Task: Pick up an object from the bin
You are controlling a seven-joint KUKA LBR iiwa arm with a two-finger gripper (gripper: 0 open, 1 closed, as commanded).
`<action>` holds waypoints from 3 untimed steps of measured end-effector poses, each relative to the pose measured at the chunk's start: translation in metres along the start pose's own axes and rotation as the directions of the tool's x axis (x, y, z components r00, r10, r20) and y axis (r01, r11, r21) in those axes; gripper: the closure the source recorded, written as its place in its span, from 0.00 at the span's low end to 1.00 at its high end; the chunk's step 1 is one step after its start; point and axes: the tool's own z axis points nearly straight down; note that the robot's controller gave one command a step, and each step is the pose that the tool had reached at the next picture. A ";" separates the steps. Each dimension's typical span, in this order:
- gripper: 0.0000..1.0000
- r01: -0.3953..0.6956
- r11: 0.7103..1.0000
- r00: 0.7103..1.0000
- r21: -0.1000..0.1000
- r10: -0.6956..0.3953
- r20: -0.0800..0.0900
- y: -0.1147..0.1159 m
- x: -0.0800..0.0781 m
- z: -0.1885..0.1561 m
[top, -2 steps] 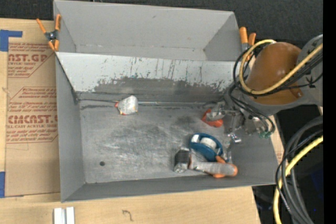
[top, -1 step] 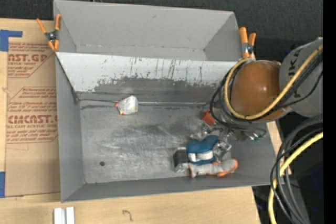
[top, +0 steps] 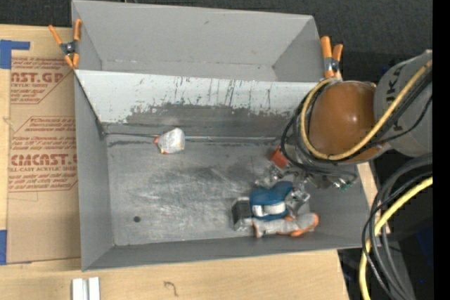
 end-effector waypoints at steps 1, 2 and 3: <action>1.00 0.000 1.000 1.000 -0.010 0.000 0.000 -0.002 0.001 -0.001; 1.00 0.020 0.999 1.000 -0.034 -0.020 -0.021 0.000 0.002 -0.014; 1.00 0.003 0.999 1.000 -0.040 -0.004 -0.028 -0.004 0.001 -0.064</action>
Offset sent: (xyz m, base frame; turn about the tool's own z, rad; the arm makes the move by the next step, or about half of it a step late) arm -0.0005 -0.0025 0.0225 -0.0247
